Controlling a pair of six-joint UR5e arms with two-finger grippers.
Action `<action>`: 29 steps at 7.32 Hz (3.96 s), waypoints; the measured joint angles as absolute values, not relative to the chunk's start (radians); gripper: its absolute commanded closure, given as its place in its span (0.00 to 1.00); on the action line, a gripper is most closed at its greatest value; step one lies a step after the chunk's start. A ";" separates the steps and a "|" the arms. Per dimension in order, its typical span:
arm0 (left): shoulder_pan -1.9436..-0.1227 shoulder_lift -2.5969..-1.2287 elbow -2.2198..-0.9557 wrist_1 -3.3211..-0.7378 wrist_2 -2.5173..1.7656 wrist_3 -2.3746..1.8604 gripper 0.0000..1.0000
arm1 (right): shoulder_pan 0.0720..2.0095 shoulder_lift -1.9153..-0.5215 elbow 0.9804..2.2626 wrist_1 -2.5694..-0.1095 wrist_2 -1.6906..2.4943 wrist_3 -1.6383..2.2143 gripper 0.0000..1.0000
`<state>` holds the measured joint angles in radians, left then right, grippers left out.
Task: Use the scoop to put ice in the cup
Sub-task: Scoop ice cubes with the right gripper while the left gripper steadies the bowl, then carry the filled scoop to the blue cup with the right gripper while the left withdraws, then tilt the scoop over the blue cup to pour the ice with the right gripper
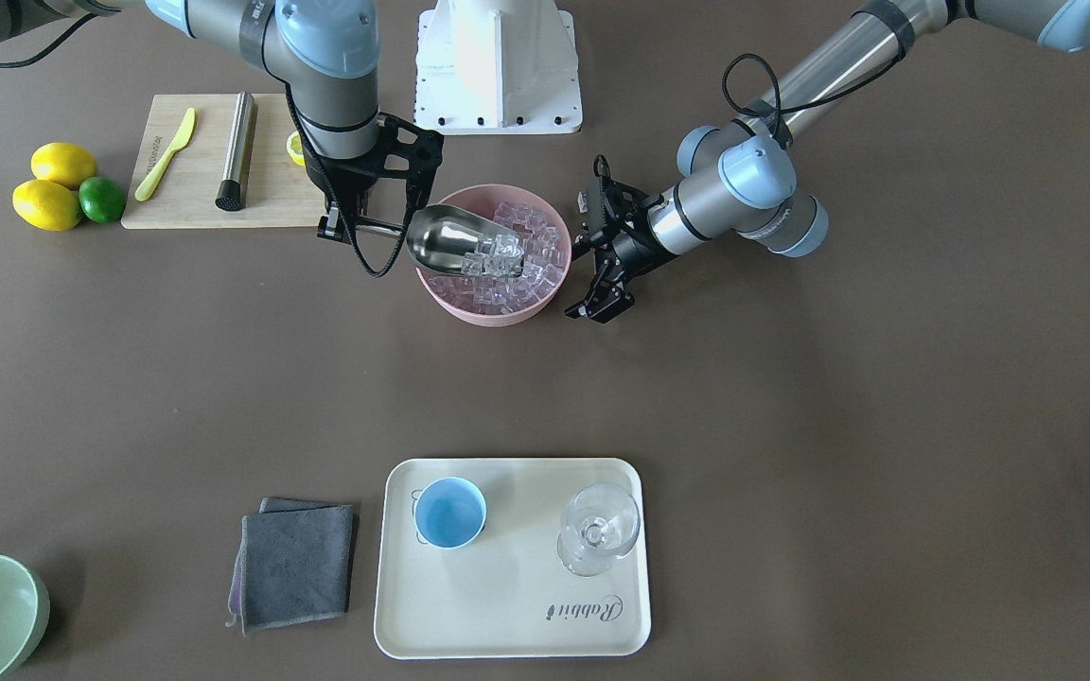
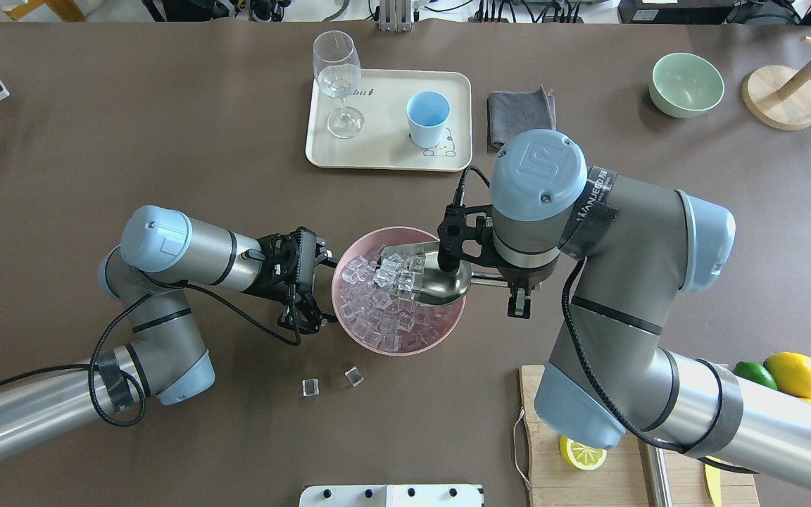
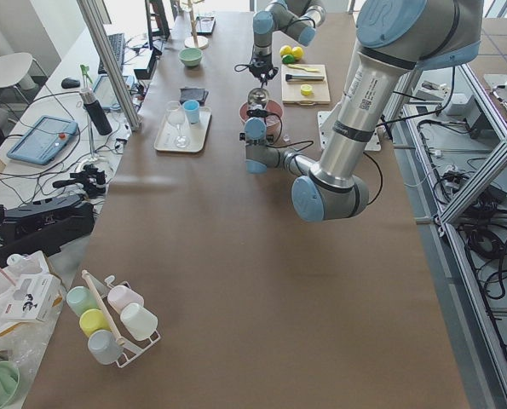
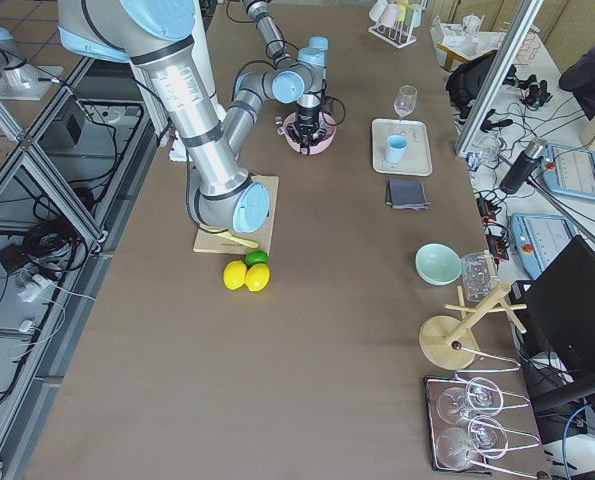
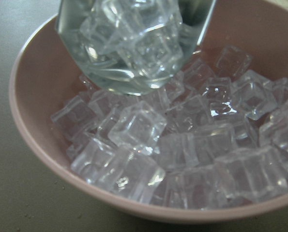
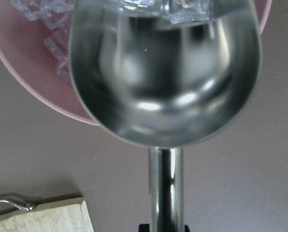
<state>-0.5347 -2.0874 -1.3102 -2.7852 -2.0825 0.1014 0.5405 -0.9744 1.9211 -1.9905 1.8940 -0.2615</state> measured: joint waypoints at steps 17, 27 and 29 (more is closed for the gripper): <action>-0.776 -1.919 -1.486 -2.491 -2.209 0.105 0.02 | 0.683 -1.065 1.942 -1.589 1.732 0.596 1.00; -1.169 -1.749 -1.561 -1.848 -2.387 0.104 0.02 | 0.800 -0.841 1.655 -1.826 2.389 0.616 1.00; -1.185 -1.738 -1.558 -1.833 -2.379 0.100 0.02 | 0.828 -0.772 1.575 -1.829 2.481 0.620 1.00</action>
